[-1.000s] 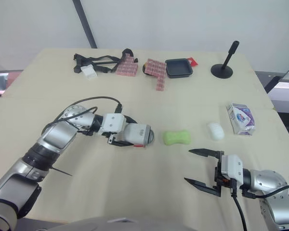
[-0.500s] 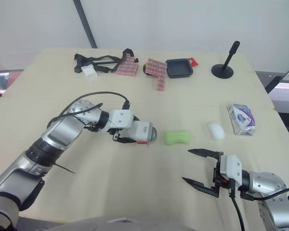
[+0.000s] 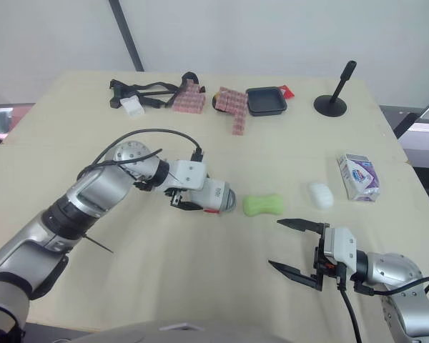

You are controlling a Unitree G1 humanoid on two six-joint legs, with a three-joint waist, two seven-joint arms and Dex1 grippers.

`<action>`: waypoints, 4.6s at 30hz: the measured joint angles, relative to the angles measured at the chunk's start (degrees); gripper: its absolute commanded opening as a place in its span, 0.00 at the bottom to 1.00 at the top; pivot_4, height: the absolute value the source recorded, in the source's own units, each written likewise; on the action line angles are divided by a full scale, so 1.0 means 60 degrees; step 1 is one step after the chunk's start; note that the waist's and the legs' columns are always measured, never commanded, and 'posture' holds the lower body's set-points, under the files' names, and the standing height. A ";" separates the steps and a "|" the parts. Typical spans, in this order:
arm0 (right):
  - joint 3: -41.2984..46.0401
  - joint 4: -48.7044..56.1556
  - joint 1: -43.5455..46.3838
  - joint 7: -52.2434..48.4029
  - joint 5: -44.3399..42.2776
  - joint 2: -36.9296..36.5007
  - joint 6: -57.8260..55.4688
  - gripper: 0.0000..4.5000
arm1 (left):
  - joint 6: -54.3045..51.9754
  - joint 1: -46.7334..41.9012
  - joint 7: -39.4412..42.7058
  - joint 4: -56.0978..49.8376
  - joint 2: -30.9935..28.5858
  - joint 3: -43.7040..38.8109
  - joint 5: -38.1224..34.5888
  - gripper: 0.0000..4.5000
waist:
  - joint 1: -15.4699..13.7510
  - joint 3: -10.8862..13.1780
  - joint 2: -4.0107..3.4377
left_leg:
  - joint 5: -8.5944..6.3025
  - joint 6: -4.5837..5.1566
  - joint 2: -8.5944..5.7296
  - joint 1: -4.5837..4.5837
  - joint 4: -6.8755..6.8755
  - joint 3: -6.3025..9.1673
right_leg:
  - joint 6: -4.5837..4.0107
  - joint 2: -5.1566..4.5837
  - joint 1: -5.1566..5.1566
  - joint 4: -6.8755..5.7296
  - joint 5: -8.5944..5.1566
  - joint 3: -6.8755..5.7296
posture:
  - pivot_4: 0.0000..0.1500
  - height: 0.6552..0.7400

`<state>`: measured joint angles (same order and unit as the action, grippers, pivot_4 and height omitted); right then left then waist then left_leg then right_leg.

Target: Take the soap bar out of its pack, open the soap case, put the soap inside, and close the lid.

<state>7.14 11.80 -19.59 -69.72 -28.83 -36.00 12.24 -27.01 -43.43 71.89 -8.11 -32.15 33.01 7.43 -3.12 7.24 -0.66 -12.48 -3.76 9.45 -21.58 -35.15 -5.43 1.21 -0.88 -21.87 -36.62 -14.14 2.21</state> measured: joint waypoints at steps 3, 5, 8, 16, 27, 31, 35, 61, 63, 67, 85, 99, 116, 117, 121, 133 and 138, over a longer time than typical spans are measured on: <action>0.0000 0.0001 -0.0003 -0.0002 0.0001 0.0000 -0.0008 0.99 | -0.0100 -0.0002 0.0080 -0.0132 -0.0037 0.0136 0.0007 0.77 | -0.0004 0.0000 0.0000 | 0.0000 -0.0001 0.0000 0.0000 0.0001 0.0000 | 0.0001 0.0000 0.0003 0.0004 0.0000 -0.0001 | 1.00 1.00; 0.0000 0.0005 -0.0001 -0.0002 0.0002 0.0000 -0.0019 0.99 | -0.0189 -0.0004 0.0145 -0.0300 -0.0038 0.0251 0.0006 0.77 | -0.0007 0.0000 0.0000 | 0.0000 -0.0001 0.0000 0.0000 0.0002 0.0000 | 0.0001 0.0000 0.0006 0.0009 0.0000 -0.0002 | 1.00 1.00; -0.0001 0.0011 -0.0003 -0.0003 0.0004 -0.0001 -0.0027 0.99 | -0.0314 -0.0081 0.0174 -0.0334 -0.0060 0.0308 0.0049 0.77 | -0.0005 0.0000 0.0000 | 0.0000 -0.0002 -0.0001 0.0004 0.0006 0.0000 | 0.0001 0.0000 0.0009 0.0011 0.0001 -0.0002 | 1.00 1.00; -0.0002 0.0008 -0.0015 -0.0042 0.0022 -0.0001 -0.0018 0.99 | -0.0450 -0.0191 0.0278 -0.0332 -0.0263 0.0322 0.0223 0.77 | -0.0004 0.0000 0.0000 | 0.0001 -0.0003 -0.0002 0.0007 0.0026 0.0000 | 0.0002 0.0000 0.0013 0.0029 0.0001 -0.0004 | 1.00 1.00; 0.0004 -0.0316 0.0123 -0.0235 0.0042 -0.0010 0.0095 0.99 | -0.0351 0.0268 0.0650 -0.0507 -0.1387 -0.0078 -0.0145 0.77 | 0.0001 0.0001 0.0000 | 0.0013 -0.0031 -0.0002 0.0009 0.0038 0.0001 | 0.0002 0.0001 0.0014 0.0042 0.0001 -0.0009 | 1.00 1.00; 0.0011 -0.0452 0.0218 -0.0373 0.0042 -0.0021 0.0178 0.99 | 0.0726 0.0715 0.0817 -0.0046 -0.1699 -0.0631 -0.0635 0.77 | 0.0002 0.0000 -0.0001 | 0.0021 -0.0046 -0.0001 0.0009 0.0042 0.0002 | 0.0003 0.0001 0.0014 0.0044 0.0001 -0.0013 | 1.00 1.00; 0.0015 -0.0627 0.0275 -0.0465 0.0042 -0.0026 0.0256 0.99 | 0.1546 0.1143 0.0778 0.0466 -0.1679 -0.0913 -0.0947 0.77 | -0.0017 0.0002 0.0001 | 0.0021 -0.0045 -0.0003 0.0006 0.0040 0.0004 | 0.0003 -0.0001 0.0015 0.0046 0.0001 -0.0017 | 1.00 1.00; 0.0040 -0.0984 0.0264 -0.0712 0.0043 -0.0071 0.0474 1.00 | 0.4587 0.1383 0.0516 0.2727 -0.1390 -0.1480 -0.1172 1.00 | 0.0017 0.0001 0.0002 | 0.0003 -0.0013 0.0000 0.0012 0.0041 0.0005 | 0.0002 0.0000 0.0015 0.0039 0.0001 -0.0019 | 1.00 1.00; 0.0041 -0.0989 0.0262 -0.0730 0.0043 -0.0072 0.0482 1.00 | 0.4599 0.1399 0.0519 0.2764 -0.1390 -0.1479 -0.1103 1.00 | 0.0021 0.0001 0.0002 | 0.0003 -0.0012 0.0001 0.0011 0.0041 0.0005 | 0.0002 0.0000 0.0015 0.0039 0.0001 -0.0020 | 1.00 1.00; 0.0042 -0.0995 0.0263 -0.0750 0.0043 -0.0077 0.0495 1.00 | 0.4610 0.1399 0.0525 0.2877 -0.1391 -0.1480 -0.1091 1.00 | 0.0015 0.0001 0.0002 | 0.0003 -0.0011 0.0001 0.0011 0.0041 0.0005 | 0.0002 0.0000 0.0015 0.0039 0.0001 -0.0020 | 1.00 1.00; 0.0199 -0.0336 0.0462 -0.0525 0.0030 -0.0910 -0.0430 1.00 | 0.3524 0.2977 0.1368 0.1590 -0.1466 -0.4327 -0.4773 1.00 | 0.0052 0.0002 0.0002 | 0.0002 -0.0010 0.0001 0.0014 0.0044 0.0002 | 0.0001 -0.0002 0.0015 0.0041 0.0000 -0.0017 | 1.00 1.00; -0.0416 0.1322 0.4054 0.0442 0.0734 -0.3663 -0.4504 1.00 | 0.5453 0.8519 -0.0246 0.0205 -0.0611 -0.6803 -0.5440 1.00 | 0.0113 0.0005 0.0021 | 0.0001 -0.0009 0.0009 0.0031 0.0051 0.0011 | 0.0004 0.0004 0.0024 0.0058 0.0002 -0.0031 | 1.00 1.00; -0.4833 0.0061 0.8559 -0.0595 0.3028 -0.2774 -0.6678 1.00 | 0.7257 1.2070 -0.0212 -0.1628 -0.0024 -0.6286 -0.5432 1.00 | 0.0002 0.0011 0.0026 | 0.0002 -0.0016 0.0017 0.0044 0.0047 0.0016 | 0.0003 0.0004 0.0017 0.0053 0.0002 -0.0046 | 1.00 1.00; -0.4958 0.0061 0.8608 -0.0592 0.3127 -0.2634 -0.6775 1.00 | 0.7268 1.2023 -0.0318 -0.1780 -0.0023 -0.6244 -0.5427 1.00 | -0.0005 0.0011 0.0026 | 0.0002 -0.0017 0.0016 0.0043 0.0043 0.0016 | 0.0004 0.0003 0.0016 0.0052 0.0002 -0.0045 | 1.00 1.00; -0.5267 0.0060 0.8634 -0.0540 0.3442 -0.2488 -0.7126 1.00 | 0.7137 1.1737 -0.0753 -0.2197 -0.0065 -0.6240 -0.5424 1.00 | 0.0013 0.0010 0.0026 | 0.0007 -0.0028 0.0016 0.0039 0.0044 0.0014 | 0.0005 0.0006 0.0014 0.0048 0.0002 -0.0043 | 1.00 1.00; -0.5574 -0.0023 0.8633 -0.0214 0.4071 -0.2014 -0.7544 1.00 | 0.6469 1.0934 -0.1519 -0.2541 -0.0869 -0.6281 -0.5338 1.00 | 0.0080 0.0009 0.0023 | 0.0040 -0.0097 0.0023 0.0041 0.0047 0.0006 | 0.0005 0.0020 0.0013 0.0027 0.0003 -0.0030 | 1.00 1.00; -0.5611 -0.0024 0.8633 -0.0188 0.4226 -0.1886 -0.7638 1.00 | 0.6462 1.0589 -0.1456 -0.2001 -0.1075 -0.6524 -0.5349 1.00 | 0.0073 0.0009 0.0023 | 0.0044 -0.0104 0.0023 0.0041 0.0046 0.0005 | 0.0006 0.0022 0.0012 0.0024 0.0003 -0.0027 | 1.00 1.00</action>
<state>-26.53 11.66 32.21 -70.85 -3.47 -47.32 -33.59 11.77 20.11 63.15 -20.12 -38.60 -6.13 -24.67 -2.68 7.29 -0.52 -12.21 -4.39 9.59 -21.33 -34.87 -5.40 1.24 -0.74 -21.80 -36.48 -14.12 2.04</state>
